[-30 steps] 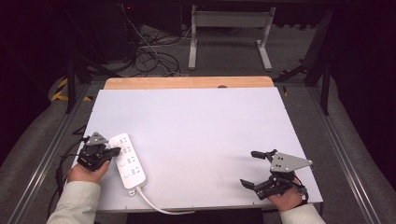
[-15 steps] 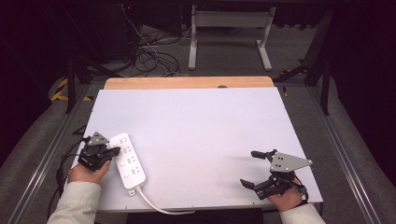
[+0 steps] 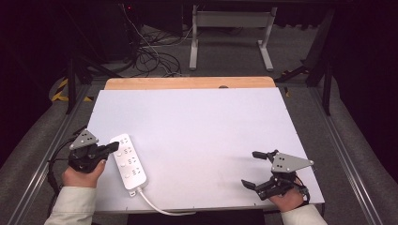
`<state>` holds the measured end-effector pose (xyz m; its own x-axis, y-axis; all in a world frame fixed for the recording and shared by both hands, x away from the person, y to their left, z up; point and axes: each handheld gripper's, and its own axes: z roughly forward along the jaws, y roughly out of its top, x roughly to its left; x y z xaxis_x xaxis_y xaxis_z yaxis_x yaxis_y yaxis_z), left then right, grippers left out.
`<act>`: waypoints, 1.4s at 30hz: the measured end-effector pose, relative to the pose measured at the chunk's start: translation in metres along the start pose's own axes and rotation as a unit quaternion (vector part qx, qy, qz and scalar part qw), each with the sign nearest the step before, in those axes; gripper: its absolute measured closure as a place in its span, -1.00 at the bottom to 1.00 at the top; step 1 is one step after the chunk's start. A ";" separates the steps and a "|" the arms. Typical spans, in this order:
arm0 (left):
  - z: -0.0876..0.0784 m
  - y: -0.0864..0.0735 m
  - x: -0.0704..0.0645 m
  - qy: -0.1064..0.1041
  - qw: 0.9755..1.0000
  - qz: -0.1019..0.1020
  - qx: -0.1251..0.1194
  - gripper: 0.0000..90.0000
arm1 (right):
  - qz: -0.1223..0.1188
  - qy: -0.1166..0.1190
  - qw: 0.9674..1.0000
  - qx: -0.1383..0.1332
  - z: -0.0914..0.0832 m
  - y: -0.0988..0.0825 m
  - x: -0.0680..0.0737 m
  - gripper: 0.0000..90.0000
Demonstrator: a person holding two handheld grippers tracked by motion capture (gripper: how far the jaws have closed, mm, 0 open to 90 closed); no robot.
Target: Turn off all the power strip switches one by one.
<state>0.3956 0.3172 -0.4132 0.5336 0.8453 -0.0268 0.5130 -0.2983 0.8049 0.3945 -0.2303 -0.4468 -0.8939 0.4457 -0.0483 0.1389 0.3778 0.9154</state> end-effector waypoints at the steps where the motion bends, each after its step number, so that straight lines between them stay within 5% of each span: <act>1: -0.001 0.000 -0.002 0.000 1.000 0.005 0.000 1.00 | 0.000 0.000 1.000 0.000 0.000 0.000 0.000 -0.95; 8: 0.004 -0.005 -0.019 -0.012 0.999 0.042 0.029 1.00 | -0.001 0.001 1.000 0.000 0.000 0.000 0.000 -0.95; 14: 0.015 -0.017 -0.014 -0.039 0.997 0.028 0.057 1.00 | -0.002 0.002 1.000 0.000 0.000 0.000 0.000 -0.95; 22: 0.021 -0.028 -0.011 -0.031 0.995 0.028 0.093 1.00 | -0.001 0.002 1.000 -0.001 -0.001 0.000 0.000 -0.95; 42: 0.028 -0.033 -0.007 -0.035 0.994 0.020 0.101 1.00 | 0.000 0.003 1.000 0.000 0.000 0.000 0.000 -0.95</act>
<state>0.3940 0.3085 -0.4564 0.5978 0.8004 -0.0446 0.6119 -0.4197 0.6704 0.3947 -0.2305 -0.4468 -0.8970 0.4397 -0.0462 0.1383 0.3784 0.9153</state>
